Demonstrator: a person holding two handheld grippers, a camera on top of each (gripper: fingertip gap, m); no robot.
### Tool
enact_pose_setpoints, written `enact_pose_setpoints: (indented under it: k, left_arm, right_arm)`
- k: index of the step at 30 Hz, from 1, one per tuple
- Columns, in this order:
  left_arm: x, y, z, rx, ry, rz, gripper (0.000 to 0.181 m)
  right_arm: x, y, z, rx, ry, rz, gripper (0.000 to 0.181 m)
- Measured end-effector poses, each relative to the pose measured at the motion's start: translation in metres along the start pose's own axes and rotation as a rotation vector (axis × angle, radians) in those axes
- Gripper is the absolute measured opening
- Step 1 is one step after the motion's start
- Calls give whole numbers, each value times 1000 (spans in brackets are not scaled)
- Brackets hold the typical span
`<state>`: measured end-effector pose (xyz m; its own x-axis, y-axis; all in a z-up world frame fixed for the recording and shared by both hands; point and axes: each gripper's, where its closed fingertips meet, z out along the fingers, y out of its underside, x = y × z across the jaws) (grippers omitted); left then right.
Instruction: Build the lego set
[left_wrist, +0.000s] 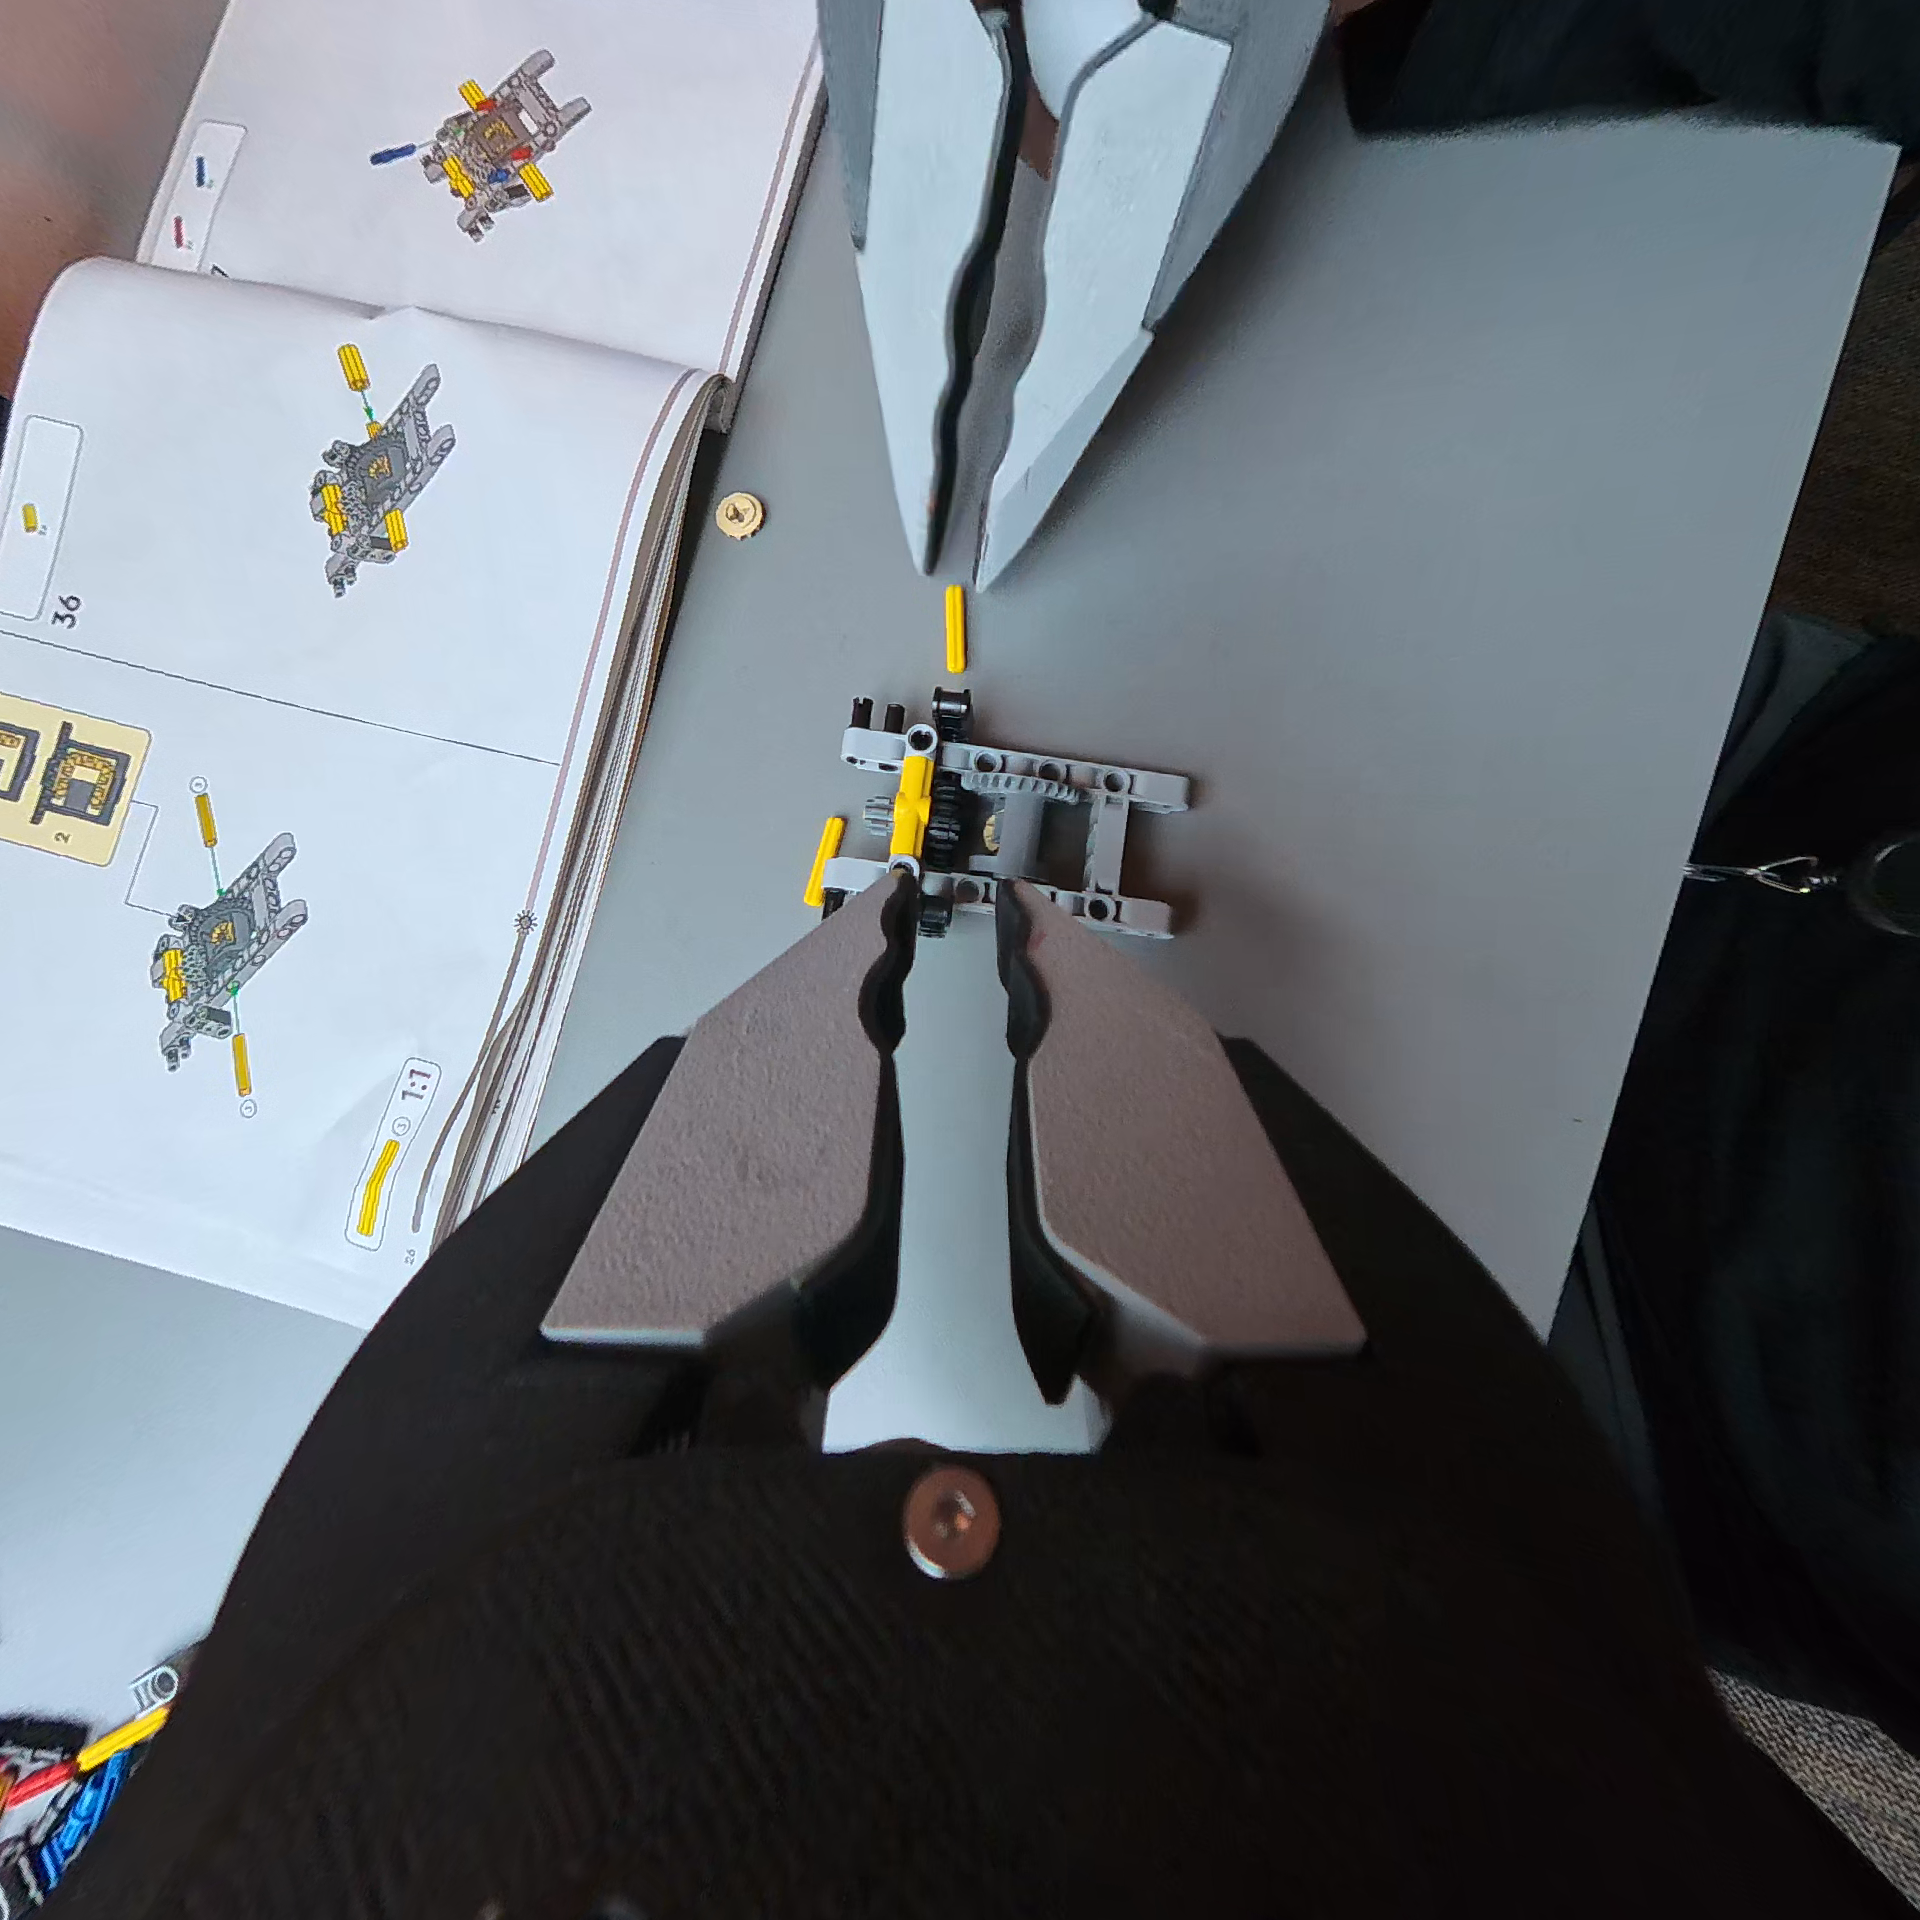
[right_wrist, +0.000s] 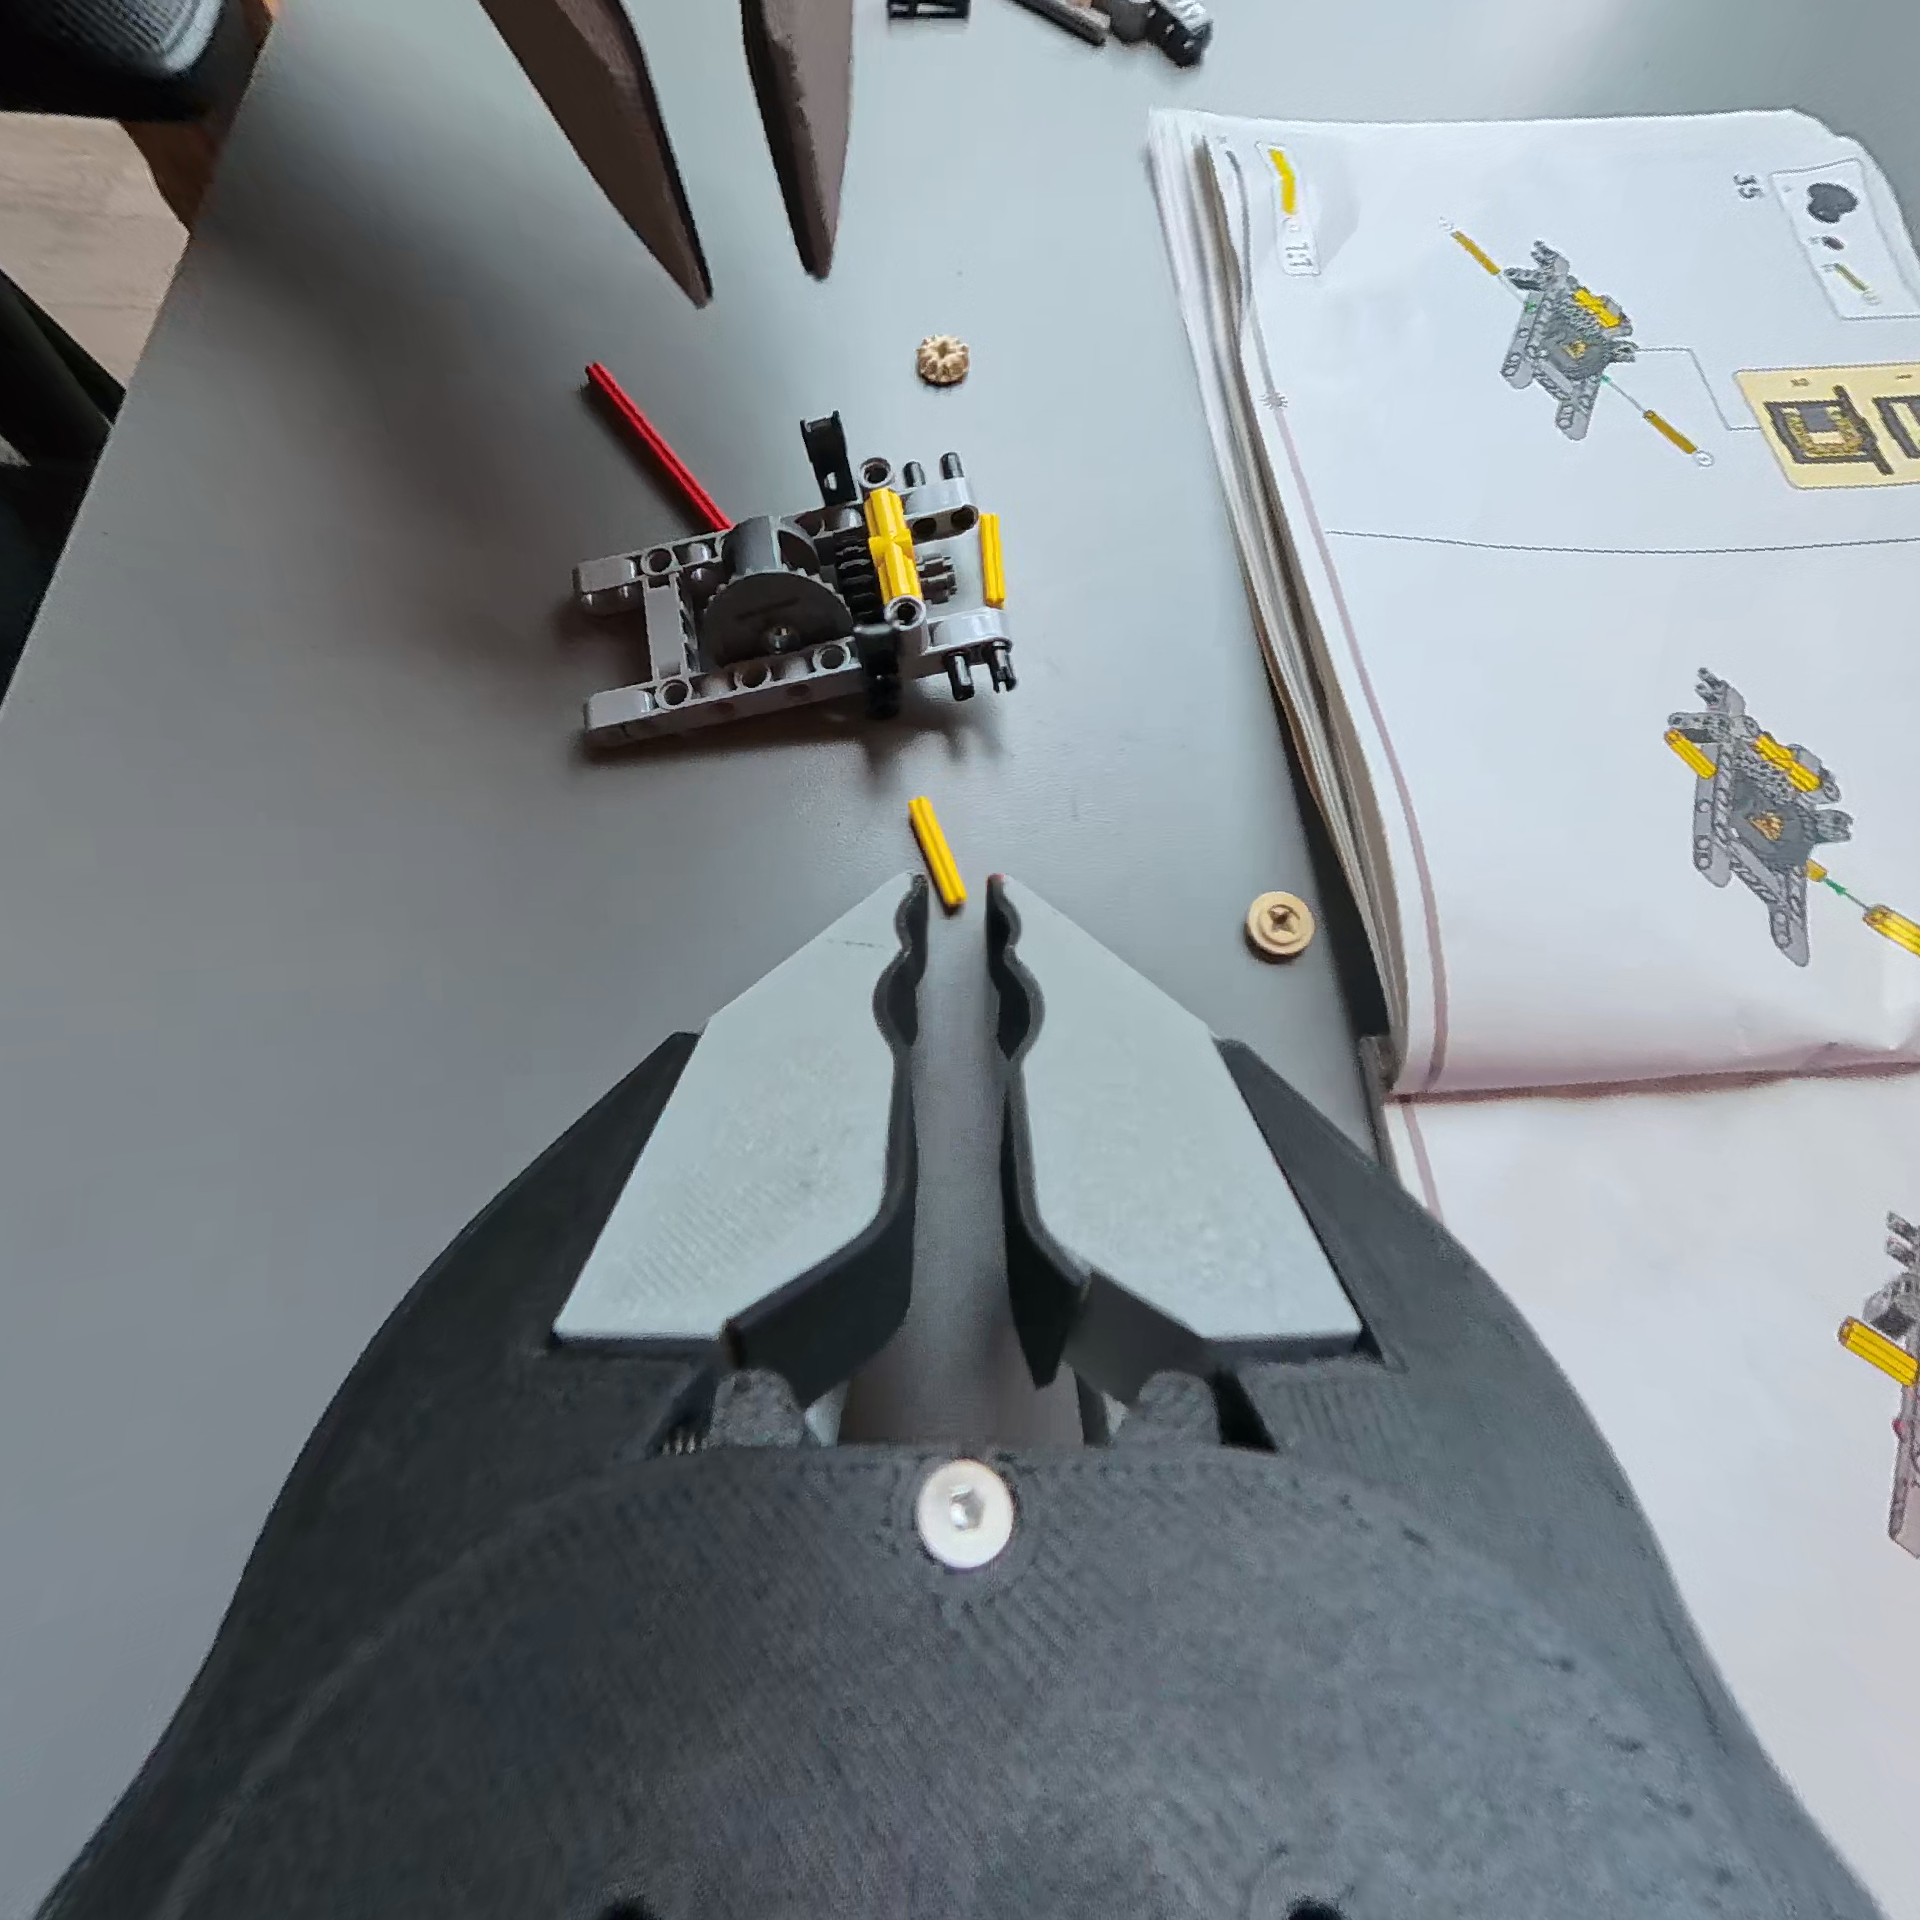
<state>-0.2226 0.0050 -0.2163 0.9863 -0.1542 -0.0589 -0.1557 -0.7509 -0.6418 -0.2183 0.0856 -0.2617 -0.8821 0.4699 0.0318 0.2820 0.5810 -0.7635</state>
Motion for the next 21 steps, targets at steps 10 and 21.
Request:
enact_pose_setpoints:
  k: [10,21]
  left_arm:
    - [-33,7,-37,11,-119,-33,13]
    - [-53,8,-76,81,-183,-95,13]
  right_arm:
    - [66,3,-11,-8,321,151,10]
    - [65,8,5,-70,288,165,1]
